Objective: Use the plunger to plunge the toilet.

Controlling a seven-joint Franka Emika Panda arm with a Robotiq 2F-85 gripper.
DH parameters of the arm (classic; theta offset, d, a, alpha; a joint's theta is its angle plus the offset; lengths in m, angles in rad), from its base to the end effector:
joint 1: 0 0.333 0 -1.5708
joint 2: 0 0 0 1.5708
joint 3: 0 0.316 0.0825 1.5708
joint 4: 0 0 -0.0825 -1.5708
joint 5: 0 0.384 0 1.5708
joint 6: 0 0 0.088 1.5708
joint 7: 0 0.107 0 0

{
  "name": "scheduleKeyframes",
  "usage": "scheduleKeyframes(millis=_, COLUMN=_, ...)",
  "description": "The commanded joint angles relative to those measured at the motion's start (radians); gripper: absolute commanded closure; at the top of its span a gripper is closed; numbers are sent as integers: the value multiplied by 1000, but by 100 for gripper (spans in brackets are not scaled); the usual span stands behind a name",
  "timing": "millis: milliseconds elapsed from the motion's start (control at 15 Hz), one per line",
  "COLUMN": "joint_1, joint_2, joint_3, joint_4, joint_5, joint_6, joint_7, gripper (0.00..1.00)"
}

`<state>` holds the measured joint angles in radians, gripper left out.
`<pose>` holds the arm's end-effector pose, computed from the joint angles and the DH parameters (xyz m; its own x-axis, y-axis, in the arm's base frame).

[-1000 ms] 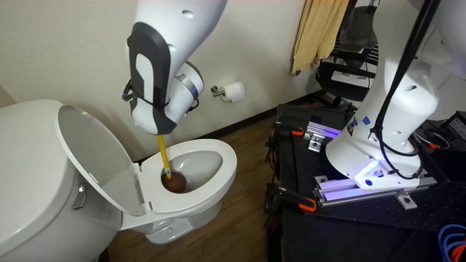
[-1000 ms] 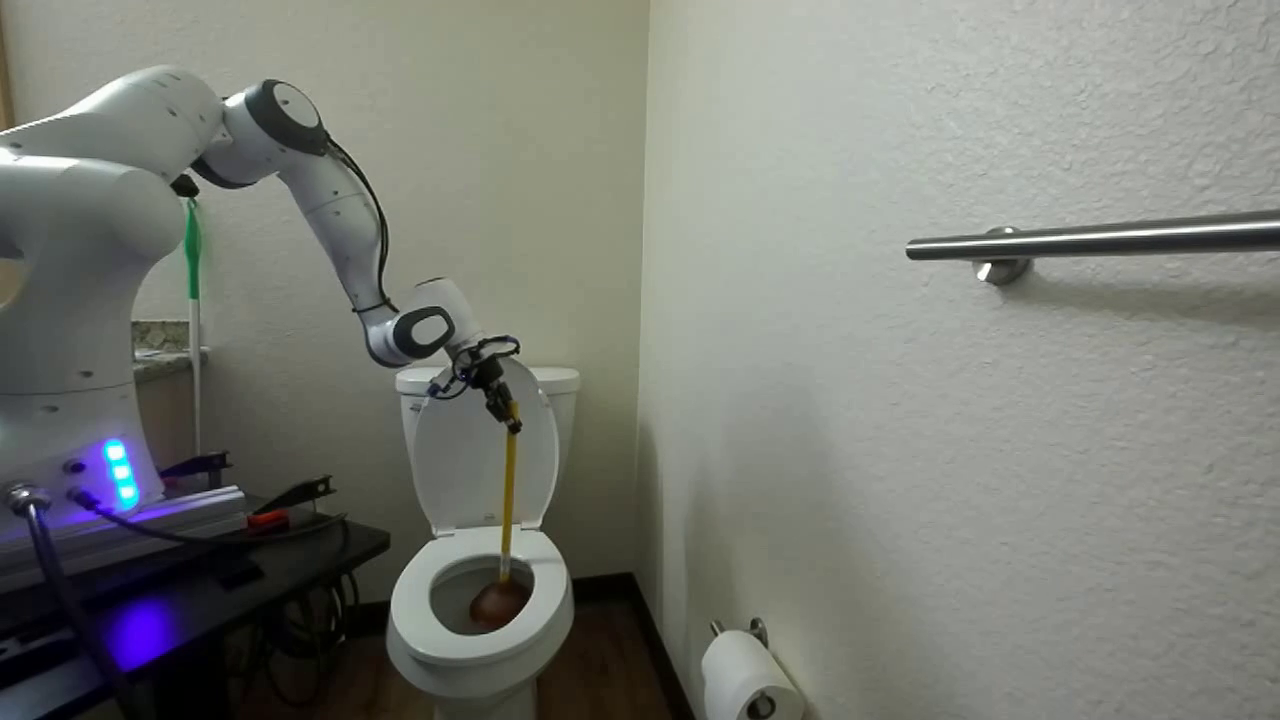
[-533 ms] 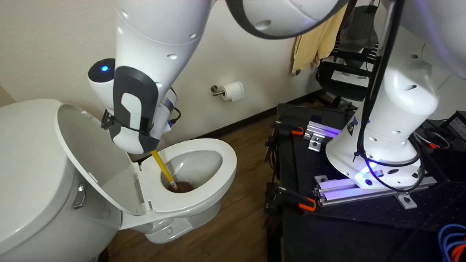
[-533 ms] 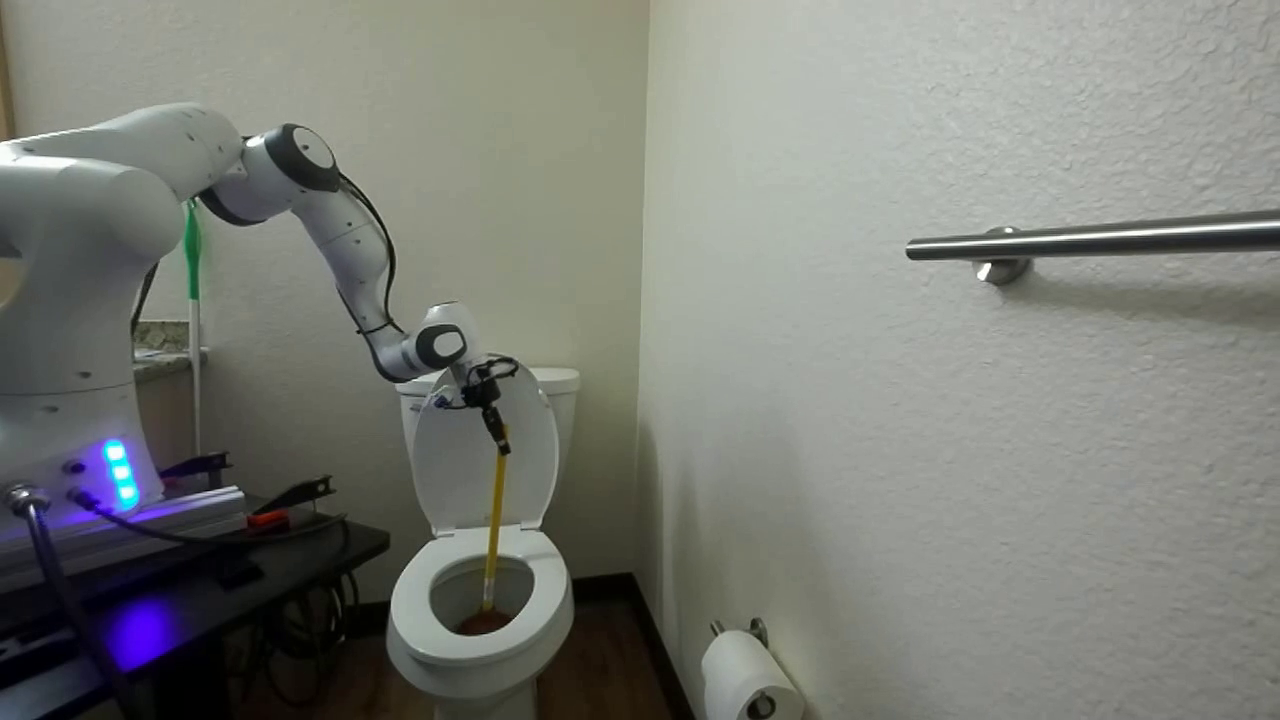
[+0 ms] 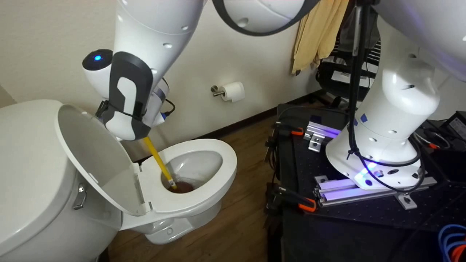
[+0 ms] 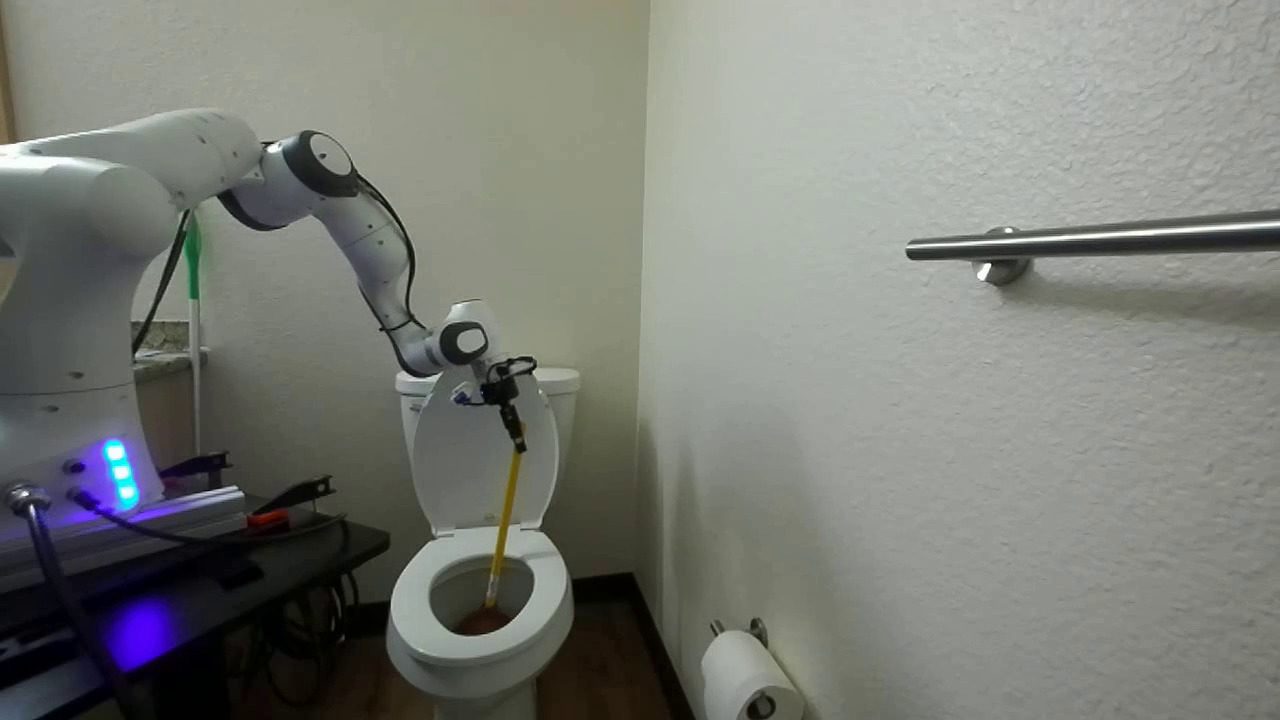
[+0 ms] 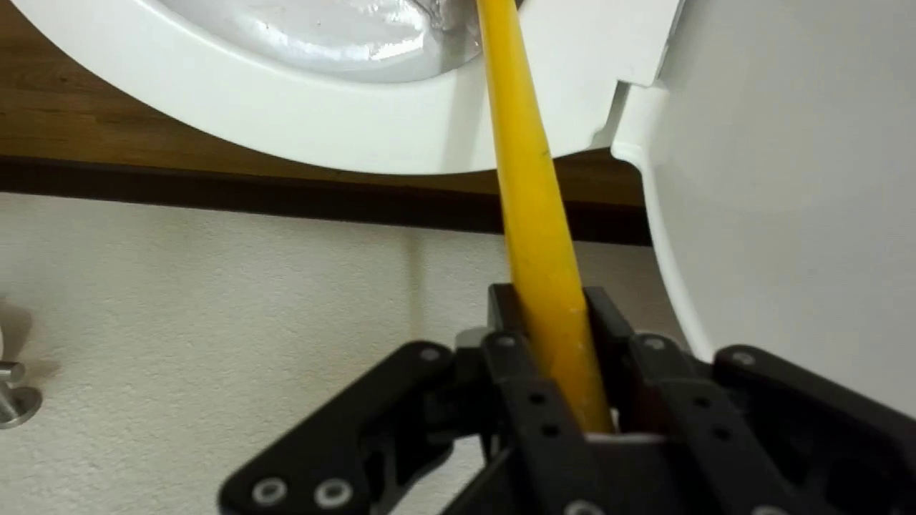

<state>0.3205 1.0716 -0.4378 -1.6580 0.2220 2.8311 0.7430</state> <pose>0.6667 -0.0596 0.0492 0.6509 -0.6820 0.3336 -0.7375 -0.6723 0.0647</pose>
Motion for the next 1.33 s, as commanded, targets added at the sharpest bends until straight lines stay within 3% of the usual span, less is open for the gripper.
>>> scheduleKeyframes(millis=0, joint_1=-14, joint_2=-106, joint_3=-20, joint_4=-174, joint_5=11, joint_6=177, joint_7=75, gripper=94)
scheduleKeyframes(millis=333, joint_1=85, joint_2=-204, joint_3=-170, joint_4=-440, joint_5=111, joint_6=441, joint_7=125, gripper=94)
scheduleKeyframes(millis=667, joint_1=128, joint_2=-251, joint_3=-220, joint_4=-527, joint_5=220, joint_6=487, joint_7=51, gripper=94)
scheduleKeyframes(millis=867, joint_1=48, joint_2=-291, joint_3=-165, joint_4=-505, joint_5=190, joint_6=476, joint_7=-17, gripper=94)
scheduleKeyframes(millis=1000, joint_1=98, joint_2=-216, joint_3=-119, joint_4=-445, joint_5=223, joint_6=429, joint_7=-2, gripper=94)
scheduleKeyframes(millis=1267, joint_1=86, joint_2=-140, joint_3=7, joint_4=-324, joint_5=196, joint_6=344, joint_7=-5, gripper=94)
